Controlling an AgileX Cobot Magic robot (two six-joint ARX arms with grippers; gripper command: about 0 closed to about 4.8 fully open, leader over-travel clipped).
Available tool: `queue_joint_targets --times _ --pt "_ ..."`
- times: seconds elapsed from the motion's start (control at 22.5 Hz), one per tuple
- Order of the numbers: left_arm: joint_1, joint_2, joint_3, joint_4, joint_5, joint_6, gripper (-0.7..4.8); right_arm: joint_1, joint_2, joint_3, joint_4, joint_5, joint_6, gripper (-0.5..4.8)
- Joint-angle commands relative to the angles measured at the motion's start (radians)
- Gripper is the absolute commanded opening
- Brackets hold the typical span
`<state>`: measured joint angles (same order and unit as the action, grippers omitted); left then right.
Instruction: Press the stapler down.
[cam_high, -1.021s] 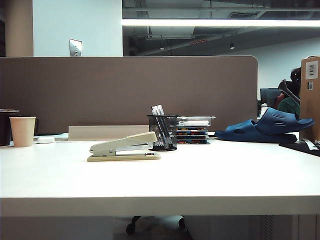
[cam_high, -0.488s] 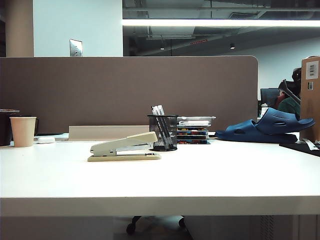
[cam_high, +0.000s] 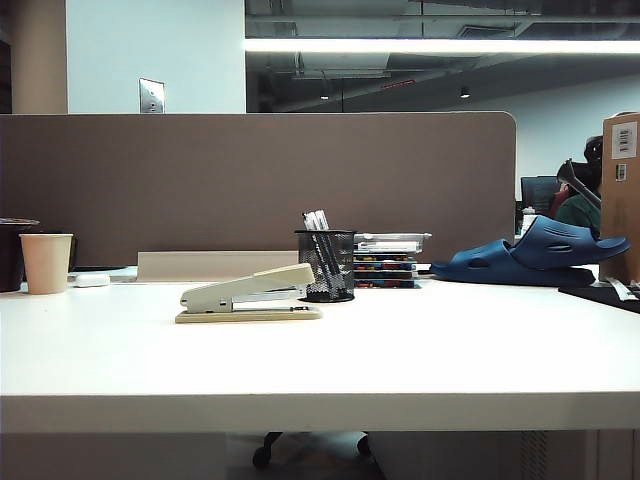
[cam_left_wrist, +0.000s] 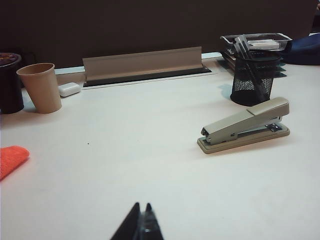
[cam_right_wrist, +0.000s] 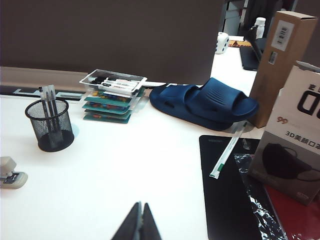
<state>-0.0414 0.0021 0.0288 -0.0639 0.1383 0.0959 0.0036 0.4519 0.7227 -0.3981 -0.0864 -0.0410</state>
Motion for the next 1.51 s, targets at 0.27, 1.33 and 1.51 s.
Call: queue_joint_targets --times 0.27,1.33,1.51 --pt "0.0 0.0 0.006 0.014 0.004 -0.003 -0.06 0.002 -0.274 -0.346 0.304 0.002 0.048 -0.09" --pt "-0.001 0.0 0.005 0.106 0.005 0.0 -0.06 0.002 -0.454 -0.723 0.527 0.026 0.028 -0.09" --pt "-0.001 0.0 0.005 0.103 0.004 -0.003 -0.05 0.002 -0.454 -0.723 0.531 0.028 0.014 -0.09"
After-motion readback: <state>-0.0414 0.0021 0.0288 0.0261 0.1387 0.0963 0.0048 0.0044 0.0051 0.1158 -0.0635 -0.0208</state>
